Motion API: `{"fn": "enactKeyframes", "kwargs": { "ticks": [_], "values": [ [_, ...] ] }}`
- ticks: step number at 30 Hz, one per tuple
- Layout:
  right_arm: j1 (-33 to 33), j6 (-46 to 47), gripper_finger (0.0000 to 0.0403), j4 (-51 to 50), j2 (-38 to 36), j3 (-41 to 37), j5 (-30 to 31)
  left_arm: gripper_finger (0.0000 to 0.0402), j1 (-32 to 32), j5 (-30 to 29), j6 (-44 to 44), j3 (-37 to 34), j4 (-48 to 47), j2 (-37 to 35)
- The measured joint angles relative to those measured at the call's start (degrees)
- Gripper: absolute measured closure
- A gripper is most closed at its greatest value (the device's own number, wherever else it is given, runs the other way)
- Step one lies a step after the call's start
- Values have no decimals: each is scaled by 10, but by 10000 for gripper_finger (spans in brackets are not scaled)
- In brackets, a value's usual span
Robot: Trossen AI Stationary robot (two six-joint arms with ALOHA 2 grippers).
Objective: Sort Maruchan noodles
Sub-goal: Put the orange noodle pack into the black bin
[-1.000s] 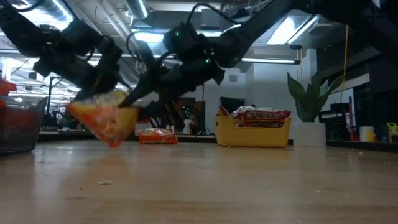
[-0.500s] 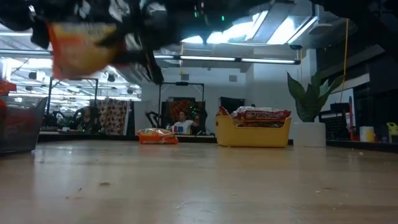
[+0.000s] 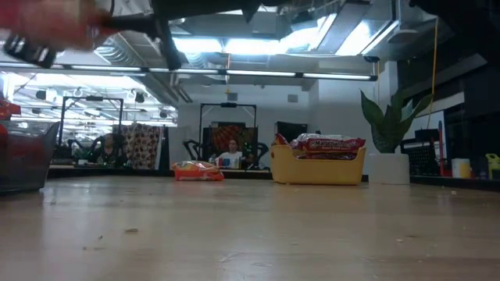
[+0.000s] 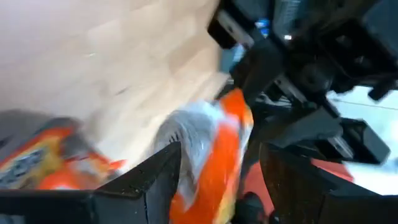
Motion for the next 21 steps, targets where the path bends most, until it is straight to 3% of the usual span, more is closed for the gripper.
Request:
{"fn": "enactKeyframes", "kwargs": {
  "ticks": [7, 10, 14, 21],
  "values": [
    [20, 93, 286, 121, 64, -1, 5, 187, -56, -42, -19, 0, -62, -42],
    [23, 95, 286, 126, 81, -2, -1, 187, -69, -49, -30, 0, -61, -53],
    [24, 43, 286, 129, 81, -2, 2, 187, -77, -51, -30, 0, -70, -60],
    [23, -97, 286, 66, 79, 35, -57, 187, -87, -9, -44, 0, -72, -59]
  ]
}}
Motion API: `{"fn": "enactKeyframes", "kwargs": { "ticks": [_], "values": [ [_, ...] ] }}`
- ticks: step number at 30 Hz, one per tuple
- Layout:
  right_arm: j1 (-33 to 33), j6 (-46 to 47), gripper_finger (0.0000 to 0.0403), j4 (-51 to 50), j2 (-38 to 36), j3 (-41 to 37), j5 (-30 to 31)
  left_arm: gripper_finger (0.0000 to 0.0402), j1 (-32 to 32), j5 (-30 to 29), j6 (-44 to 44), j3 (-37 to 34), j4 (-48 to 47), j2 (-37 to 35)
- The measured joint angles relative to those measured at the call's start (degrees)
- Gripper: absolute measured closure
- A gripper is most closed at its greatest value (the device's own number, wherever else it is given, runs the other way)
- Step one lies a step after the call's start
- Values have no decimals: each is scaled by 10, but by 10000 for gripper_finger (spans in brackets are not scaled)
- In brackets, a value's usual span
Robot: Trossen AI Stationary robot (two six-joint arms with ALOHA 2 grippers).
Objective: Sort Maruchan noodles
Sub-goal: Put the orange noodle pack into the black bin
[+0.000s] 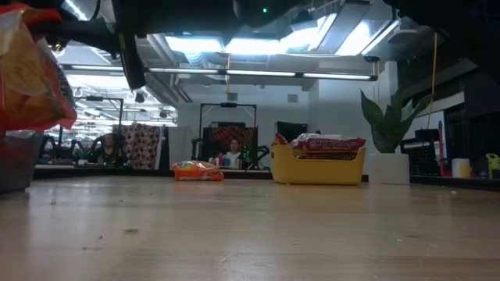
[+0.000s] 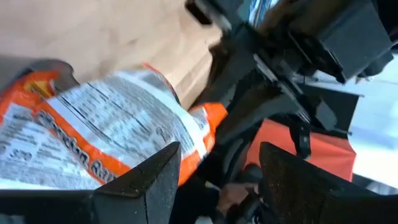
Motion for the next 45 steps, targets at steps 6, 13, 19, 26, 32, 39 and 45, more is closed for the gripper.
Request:
{"fn": "enactKeyframes", "kwargs": {
  "ticks": [6, 13, 19, 26, 32, 39, 45],
  "values": [
    [-1, -94, 286, -37, 0, 36, 7, 187, 0, 46, 0, 0, -1, 0],
    [0, -105, 285, -49, 5, 39, -22, 187, -15, 59, 0, 0, -44, 0],
    [4, -105, 285, -59, 34, 49, -47, 187, -38, 37, 1, -1, -57, 2],
    [4, -150, 285, -64, 48, 77, -92, 187, -45, -35, 14, -1, -56, 2],
    [8, -184, 285, -111, 49, 77, -118, 187, -45, -59, 36, -1, -56, 13],
    [16, -214, 285, -119, 49, 77, -83, 187, -49, -75, 74, -10, -26, 48],
    [19, -249, 285, -121, 49, 77, -74, 187, -90, -86, 76, -43, 47, 92]
  ]
}}
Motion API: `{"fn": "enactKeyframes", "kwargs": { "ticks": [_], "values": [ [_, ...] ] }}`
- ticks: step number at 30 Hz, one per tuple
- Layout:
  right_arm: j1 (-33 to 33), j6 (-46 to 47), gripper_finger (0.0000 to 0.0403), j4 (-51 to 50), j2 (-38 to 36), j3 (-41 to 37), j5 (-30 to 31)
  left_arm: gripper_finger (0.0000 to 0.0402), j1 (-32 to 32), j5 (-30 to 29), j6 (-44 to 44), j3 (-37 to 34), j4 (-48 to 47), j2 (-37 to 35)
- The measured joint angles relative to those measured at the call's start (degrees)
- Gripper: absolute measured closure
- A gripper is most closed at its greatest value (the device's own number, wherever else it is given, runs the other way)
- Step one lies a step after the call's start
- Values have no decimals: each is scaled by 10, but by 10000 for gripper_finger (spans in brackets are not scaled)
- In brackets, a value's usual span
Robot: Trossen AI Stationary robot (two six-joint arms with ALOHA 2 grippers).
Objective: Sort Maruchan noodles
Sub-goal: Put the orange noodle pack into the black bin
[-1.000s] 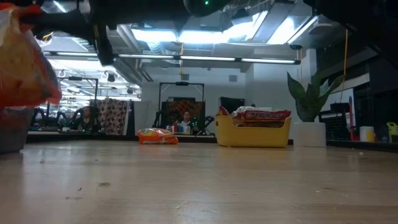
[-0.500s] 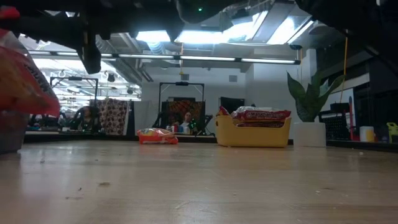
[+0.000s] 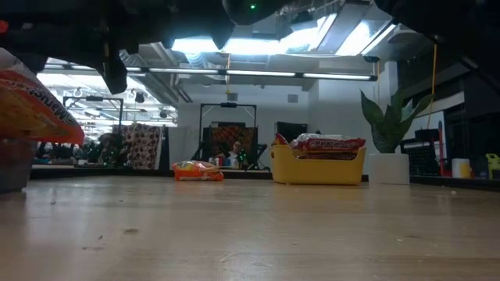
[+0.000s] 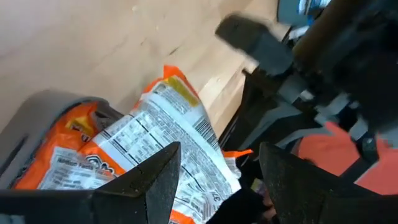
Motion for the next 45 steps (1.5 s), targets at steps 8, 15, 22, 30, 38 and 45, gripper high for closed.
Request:
{"fn": "enactKeyframes", "kwargs": {
  "ticks": [8, 15, 22, 30, 38, 45],
  "values": [
    [12, -24, 285, 0, 0, 0, 53, 187, -68, -57, 2, -18, 21, 40],
    [2, -66, 285, 0, 0, 0, 45, 187, -122, -73, -36, -18, 25, 66],
    [-6, -110, 285, -11, 0, 0, 57, 187, -176, -71, -63, -18, 82, 119],
    [-5, -127, 285, -80, -15, -1, 42, 187, -216, -86, -76, -18, 83, 149],
    [-20, -19, 285, -206, -37, -1, 123, 187, -237, -101, -77, -16, 83, 177],
    [-42, 212, 285, -249, -30, -1, 121, 187, -247, -115, -76, -16, 79, 183]
  ]
}}
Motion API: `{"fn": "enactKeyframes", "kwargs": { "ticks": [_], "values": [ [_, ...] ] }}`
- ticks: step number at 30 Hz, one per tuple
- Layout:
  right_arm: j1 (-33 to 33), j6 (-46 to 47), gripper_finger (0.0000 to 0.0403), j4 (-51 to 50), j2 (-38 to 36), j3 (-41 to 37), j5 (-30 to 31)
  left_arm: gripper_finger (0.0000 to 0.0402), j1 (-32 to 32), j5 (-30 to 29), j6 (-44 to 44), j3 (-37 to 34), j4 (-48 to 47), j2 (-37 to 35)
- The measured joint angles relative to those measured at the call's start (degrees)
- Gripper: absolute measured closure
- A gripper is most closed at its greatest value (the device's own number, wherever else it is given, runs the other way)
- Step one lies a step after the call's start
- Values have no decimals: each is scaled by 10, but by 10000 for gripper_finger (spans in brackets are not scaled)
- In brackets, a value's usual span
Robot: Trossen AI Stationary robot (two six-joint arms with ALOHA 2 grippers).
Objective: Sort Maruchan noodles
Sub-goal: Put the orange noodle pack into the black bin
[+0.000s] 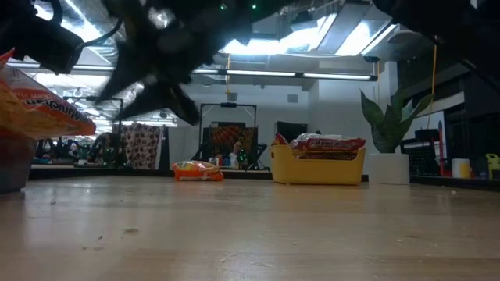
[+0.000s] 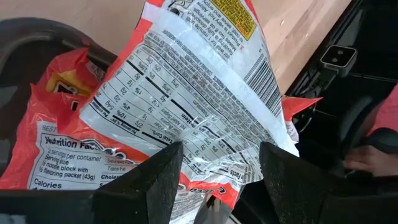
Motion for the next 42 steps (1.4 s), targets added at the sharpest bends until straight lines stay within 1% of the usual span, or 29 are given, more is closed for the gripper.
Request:
{"fn": "enactKeyframes", "kwargs": {
  "ticks": [2, 3, 5, 7, 8, 9, 11, 13, 15, 17, 19, 22, 26, 28, 30, 32, 35, 37, 40, 42],
  "values": [
    [3, 19, 285, -11, 5, -3, 47, 187, -2, -4, -2, 0, 0, 0],
    [4, 21, 285, -4, 9, -4, 57, 187, -2, -5, -8, 0, 0, 0],
    [8, 27, 285, 5, 12, -10, 42, 187, -2, -8, -15, 0, 0, 0],
    [12, 34, 285, 53, 21, -12, 8, 187, -2, -9, -16, 0, 1, 0],
    [16, 36, 285, 63, 22, -15, -8, 187, -2, -9, -17, 0, 1, 0],
    [19, 37, 285, 76, 24, -16, -14, 187, -2, -9, -19, 0, 1, 0],
    [23, 45, 285, 116, 30, -15, 3, 187, -2, -6, -32, 0, 3, 0],
    [23, 50, 285, 139, 31, -16, 6, 187, -2, 15, -49, 0, 12, -4],
    [21, 46, 285, 164, 31, -16, 21, 187, -1, 46, -79, 3, 32, -12],
    [20, 27, 285, 181, 31, -15, 36, 187, -1, 74, -110, 25, 39, -21],
    [20, 20, 285, 196, 31, -15, 35, 187, -1, 78, -136, 54, 34, -35],
    [21, 16, 285, 223, 31, -15, 23, 187, -1, 54, -169, 112, 13, -51],
    [25, -13, 285, 266, 31, -15, 12, 187, -1, -4, -179, 199, -53, -56],
    [28, -21, 285, 292, 35, -13, 16, 187, -2, -43, -175, 234, -93, -56],
    [28, -22, 285, 307, 47, -9, 2, 187, -2, -90, -160, 259, -132, -56],
    [29, -15, 285, 325, 68, 1, -30, 187, -1, -123, -145, 266, -165, -56],
    [32, -14, 285, 337, 98, 24, -48, 187, -1, -133, -130, 254, -200, -49],
    [33, -26, 285, 337, 114, 58, -63, 187, -2, -133, -121, 241, -203, -43],
    [31, -78, 285, 320, 120, 100, -68, 187, -2, -133, -117, 229, -202, -38],
    [31, -112, 285, 329, 116, 97, -54, 187, -2, -133, -116, 229, -201, -37]
  ]
}}
